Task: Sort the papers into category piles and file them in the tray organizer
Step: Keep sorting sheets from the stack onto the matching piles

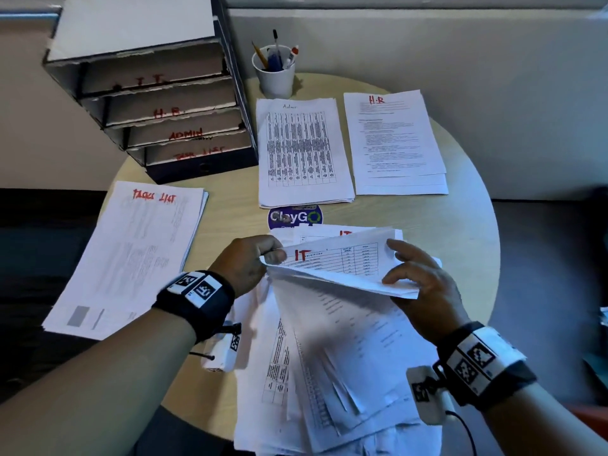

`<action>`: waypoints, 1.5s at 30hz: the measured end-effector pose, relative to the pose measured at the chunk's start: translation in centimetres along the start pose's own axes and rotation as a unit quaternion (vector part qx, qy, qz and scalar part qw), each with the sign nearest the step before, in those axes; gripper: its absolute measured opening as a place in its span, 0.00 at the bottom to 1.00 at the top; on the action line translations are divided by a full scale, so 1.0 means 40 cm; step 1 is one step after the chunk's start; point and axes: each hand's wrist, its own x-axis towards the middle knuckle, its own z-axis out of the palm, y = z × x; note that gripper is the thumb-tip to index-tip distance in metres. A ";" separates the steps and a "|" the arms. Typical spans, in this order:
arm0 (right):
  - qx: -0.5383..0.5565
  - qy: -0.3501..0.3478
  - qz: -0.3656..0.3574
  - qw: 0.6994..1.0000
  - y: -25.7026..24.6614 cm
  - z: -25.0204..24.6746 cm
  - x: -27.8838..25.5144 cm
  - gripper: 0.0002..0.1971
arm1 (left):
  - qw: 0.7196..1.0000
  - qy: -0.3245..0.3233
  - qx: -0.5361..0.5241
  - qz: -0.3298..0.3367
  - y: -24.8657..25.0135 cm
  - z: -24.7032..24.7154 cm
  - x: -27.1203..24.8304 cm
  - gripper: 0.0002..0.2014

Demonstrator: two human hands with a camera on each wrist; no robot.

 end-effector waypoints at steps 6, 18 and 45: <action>0.071 -0.061 0.261 0.961 0.043 0.041 0.005 0.25 | 0.994 0.037 -0.090 -0.041 0.011 0.012 0.014 0.06; 0.038 -0.029 0.310 0.950 0.035 0.016 -0.003 0.04 | 0.998 0.039 0.006 -0.039 0.030 0.005 0.032 0.21; 0.234 -0.031 0.211 0.948 0.076 -0.066 -0.129 0.15 | 0.995 0.022 -0.089 0.029 0.070 0.040 -0.056 0.07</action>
